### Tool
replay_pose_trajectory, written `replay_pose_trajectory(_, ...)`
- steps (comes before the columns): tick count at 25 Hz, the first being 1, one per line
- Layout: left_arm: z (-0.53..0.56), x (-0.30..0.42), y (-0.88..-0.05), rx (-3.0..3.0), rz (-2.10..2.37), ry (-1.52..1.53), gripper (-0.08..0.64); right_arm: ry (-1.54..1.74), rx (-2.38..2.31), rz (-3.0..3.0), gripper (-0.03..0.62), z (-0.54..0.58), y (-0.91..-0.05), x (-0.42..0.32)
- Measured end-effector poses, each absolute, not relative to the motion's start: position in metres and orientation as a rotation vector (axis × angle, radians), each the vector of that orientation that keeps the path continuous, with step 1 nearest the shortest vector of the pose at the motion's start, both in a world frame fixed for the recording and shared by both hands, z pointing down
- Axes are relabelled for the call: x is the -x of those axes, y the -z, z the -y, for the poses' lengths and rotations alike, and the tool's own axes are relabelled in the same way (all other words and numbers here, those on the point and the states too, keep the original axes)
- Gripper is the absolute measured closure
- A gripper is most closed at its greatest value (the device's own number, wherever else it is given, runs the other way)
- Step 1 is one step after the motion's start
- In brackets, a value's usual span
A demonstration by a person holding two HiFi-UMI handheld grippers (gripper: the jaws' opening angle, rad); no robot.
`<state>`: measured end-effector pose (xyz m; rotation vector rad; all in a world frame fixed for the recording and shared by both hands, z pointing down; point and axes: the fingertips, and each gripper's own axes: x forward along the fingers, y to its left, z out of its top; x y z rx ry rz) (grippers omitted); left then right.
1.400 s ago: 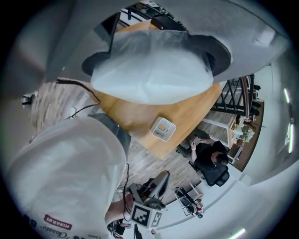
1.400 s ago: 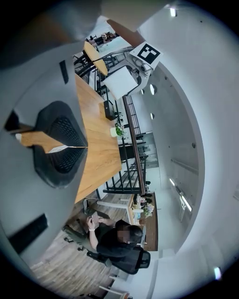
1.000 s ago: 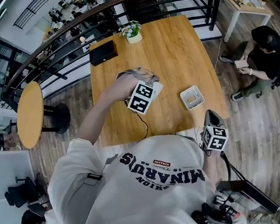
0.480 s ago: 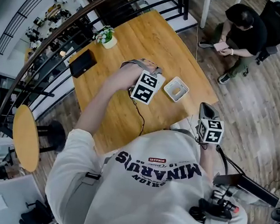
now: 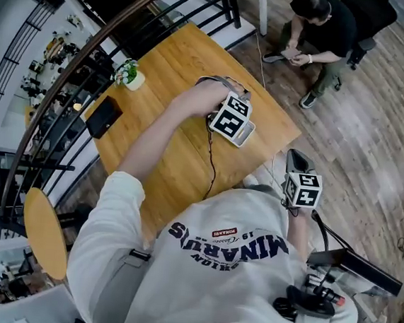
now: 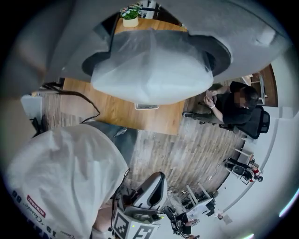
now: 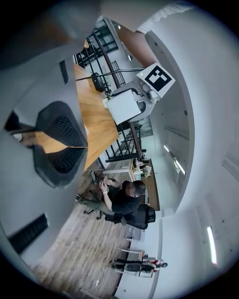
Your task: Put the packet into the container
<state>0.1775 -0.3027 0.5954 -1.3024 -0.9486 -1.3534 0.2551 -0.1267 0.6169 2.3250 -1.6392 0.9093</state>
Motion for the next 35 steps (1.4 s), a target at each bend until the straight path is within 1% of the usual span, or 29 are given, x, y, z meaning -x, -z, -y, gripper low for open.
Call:
replay_pose_trajectory(7,0.294,-0.178,-0.619,1.263,1.014,1.382,0.097,-0.981,-2.414,1.532,0.581,0.092,-0.629,-0.277)
replay_pose_trajectory(15,0.298,-0.17,-0.715,1.188,1.057,1.468,0.097,-0.997,-2.461,1.464,0.581,0.072,-0.642,-0.303)
replay_pose_trajectory(23,0.309,-0.172,-0.808,1.175,1.023,1.5,0.097,-1.017,-2.486,1.394,0.581,0.049,-0.654,-0.313)
replay_pose_trajectory(28,0.311,-0.173,-0.845,1.197,1.012,1.527,0.097,-1.018,-2.506,1.337,0.581,0.033,-0.651,-0.32)
replay_pose_trajectory(35,0.32,-0.182,-0.873,1.232,0.949,1.533,0.097,-1.028,-2.513,1.281,0.581,0.014,-0.651,-0.322)
